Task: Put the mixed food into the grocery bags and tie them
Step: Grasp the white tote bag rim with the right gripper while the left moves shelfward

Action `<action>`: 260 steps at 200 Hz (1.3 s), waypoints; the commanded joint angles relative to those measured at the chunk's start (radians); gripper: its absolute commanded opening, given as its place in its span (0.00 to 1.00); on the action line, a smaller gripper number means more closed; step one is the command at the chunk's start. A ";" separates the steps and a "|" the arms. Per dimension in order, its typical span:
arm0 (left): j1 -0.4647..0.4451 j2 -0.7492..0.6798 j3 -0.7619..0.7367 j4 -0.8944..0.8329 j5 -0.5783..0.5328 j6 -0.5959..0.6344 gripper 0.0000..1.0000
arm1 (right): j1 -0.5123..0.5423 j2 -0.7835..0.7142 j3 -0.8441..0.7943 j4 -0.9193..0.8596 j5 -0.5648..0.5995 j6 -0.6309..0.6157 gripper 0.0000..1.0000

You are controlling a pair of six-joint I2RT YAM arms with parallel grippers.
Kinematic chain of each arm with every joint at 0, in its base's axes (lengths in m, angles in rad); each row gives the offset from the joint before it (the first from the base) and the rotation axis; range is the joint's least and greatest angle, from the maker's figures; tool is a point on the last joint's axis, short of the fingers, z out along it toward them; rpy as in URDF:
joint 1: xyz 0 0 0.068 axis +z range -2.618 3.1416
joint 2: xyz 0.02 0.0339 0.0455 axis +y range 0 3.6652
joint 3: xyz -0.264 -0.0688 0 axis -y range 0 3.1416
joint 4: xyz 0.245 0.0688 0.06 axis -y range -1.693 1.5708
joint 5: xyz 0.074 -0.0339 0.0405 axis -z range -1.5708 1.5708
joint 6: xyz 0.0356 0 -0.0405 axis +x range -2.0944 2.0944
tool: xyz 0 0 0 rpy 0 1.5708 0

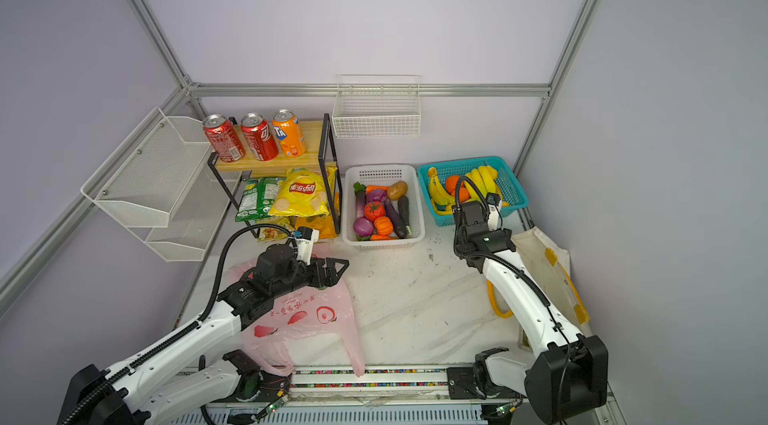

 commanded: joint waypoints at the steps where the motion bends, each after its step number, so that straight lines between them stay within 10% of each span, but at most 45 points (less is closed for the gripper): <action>1: -0.005 -0.033 0.063 0.015 0.014 0.013 0.98 | -0.018 0.051 0.011 -0.062 0.035 0.032 0.67; 119: -0.008 -0.055 0.023 0.076 0.030 -0.007 0.99 | -0.151 0.242 0.027 0.047 -0.014 -0.089 0.37; 182: -0.006 -0.097 0.031 -0.009 -0.052 0.021 1.00 | -0.148 -0.085 0.051 0.005 -0.540 -0.082 0.00; 260: -0.006 -0.052 0.131 -0.080 -0.159 0.057 1.00 | 0.011 -0.174 0.110 -0.187 -0.841 -0.158 0.00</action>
